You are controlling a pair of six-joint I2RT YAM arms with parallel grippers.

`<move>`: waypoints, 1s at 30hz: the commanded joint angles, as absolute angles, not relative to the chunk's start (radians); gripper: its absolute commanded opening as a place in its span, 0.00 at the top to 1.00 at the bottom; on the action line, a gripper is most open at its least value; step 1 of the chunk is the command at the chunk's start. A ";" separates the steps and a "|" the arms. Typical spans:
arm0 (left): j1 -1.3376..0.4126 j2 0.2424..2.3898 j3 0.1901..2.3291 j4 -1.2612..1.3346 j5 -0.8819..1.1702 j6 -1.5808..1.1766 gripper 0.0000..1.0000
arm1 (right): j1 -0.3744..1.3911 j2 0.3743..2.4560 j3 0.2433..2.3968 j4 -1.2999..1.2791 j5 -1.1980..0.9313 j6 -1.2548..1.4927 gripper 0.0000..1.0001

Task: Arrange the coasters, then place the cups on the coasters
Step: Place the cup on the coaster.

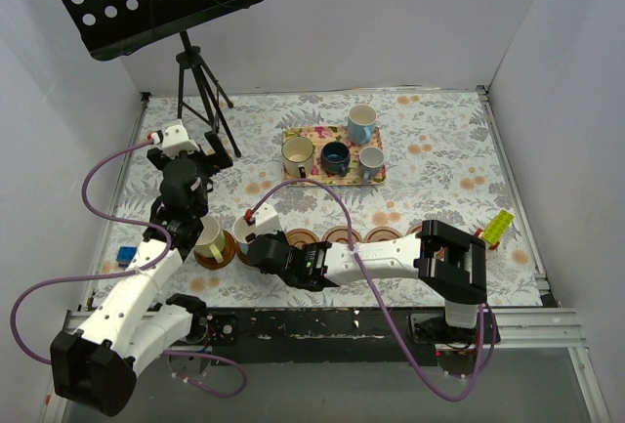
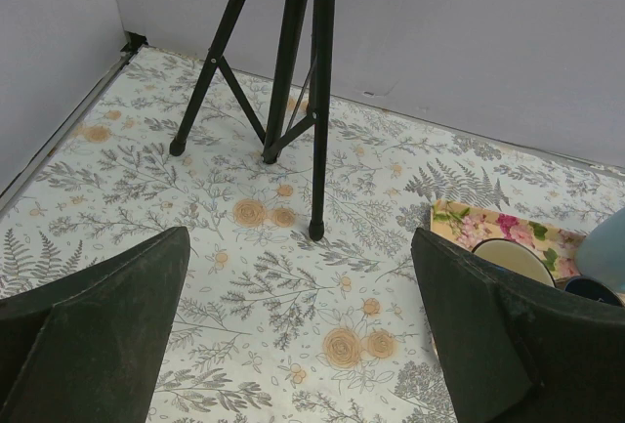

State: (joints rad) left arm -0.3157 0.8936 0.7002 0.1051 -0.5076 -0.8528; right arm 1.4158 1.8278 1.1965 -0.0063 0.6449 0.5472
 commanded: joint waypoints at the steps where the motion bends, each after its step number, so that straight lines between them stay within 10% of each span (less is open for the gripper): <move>1: -0.311 0.873 0.719 0.098 -0.505 -0.844 0.02 | 1.419 1.818 1.229 0.012 0.690 0.557 0.54; 5: -0.310 0.870 0.718 0.097 -0.505 -0.844 0.02 | 1.419 1.816 1.229 0.021 0.700 0.543 0.35; 30: -0.310 0.870 0.719 0.084 -0.463 -0.874 0.02 | 1.447 1.389 0.974 0.371 0.629 0.201 0.35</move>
State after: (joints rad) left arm -0.3157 0.8864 0.7002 0.1047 -0.4999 -0.8574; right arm 1.4532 1.5444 0.9485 0.2844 0.6098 0.3260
